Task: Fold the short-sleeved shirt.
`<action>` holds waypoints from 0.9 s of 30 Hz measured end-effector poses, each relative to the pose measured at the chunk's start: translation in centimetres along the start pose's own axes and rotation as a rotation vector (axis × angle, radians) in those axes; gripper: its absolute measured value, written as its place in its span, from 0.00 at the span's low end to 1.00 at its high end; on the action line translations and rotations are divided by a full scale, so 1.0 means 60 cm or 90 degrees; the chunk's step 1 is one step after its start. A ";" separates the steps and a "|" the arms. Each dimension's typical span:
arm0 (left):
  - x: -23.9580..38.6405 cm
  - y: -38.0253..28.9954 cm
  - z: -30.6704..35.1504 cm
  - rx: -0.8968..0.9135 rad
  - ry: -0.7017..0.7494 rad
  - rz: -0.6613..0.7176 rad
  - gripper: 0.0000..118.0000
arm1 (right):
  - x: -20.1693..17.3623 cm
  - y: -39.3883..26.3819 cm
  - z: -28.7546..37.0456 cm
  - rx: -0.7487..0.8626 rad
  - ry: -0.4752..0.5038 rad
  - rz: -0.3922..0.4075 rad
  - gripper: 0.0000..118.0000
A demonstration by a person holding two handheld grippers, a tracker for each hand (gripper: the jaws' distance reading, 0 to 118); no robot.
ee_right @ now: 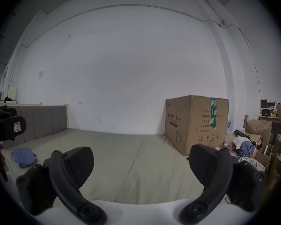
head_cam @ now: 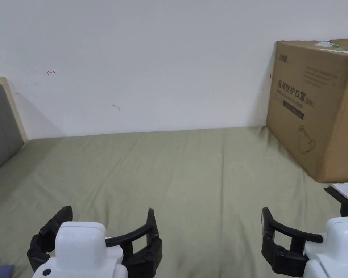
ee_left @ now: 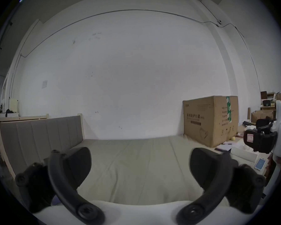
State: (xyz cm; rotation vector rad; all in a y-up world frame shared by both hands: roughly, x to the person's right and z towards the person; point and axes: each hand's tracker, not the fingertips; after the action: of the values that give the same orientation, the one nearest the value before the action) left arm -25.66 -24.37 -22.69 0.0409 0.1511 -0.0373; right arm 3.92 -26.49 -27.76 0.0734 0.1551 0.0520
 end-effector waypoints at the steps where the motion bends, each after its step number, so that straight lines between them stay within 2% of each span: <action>1: 0.004 0.002 0.008 0.014 0.002 0.002 1.00 | -0.001 0.009 0.003 -0.004 -0.009 0.004 1.00; 5: -0.011 0.009 -0.002 0.006 0.006 -0.010 1.00 | -0.010 0.011 0.004 0.001 0.000 0.022 1.00; 14: -0.033 0.011 0.002 0.012 -0.090 0.047 1.00 | -0.022 0.016 -0.002 -0.011 0.006 0.037 1.00; 27: -0.045 0.004 -0.016 -0.042 -0.041 0.075 1.00 | -0.037 0.013 -0.007 -0.028 0.015 0.046 1.00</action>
State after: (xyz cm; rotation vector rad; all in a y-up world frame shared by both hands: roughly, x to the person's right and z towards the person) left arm -28.44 -23.99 -23.25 -0.0179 0.0859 0.0837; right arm 1.63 -25.84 -27.77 0.0337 0.1751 0.1278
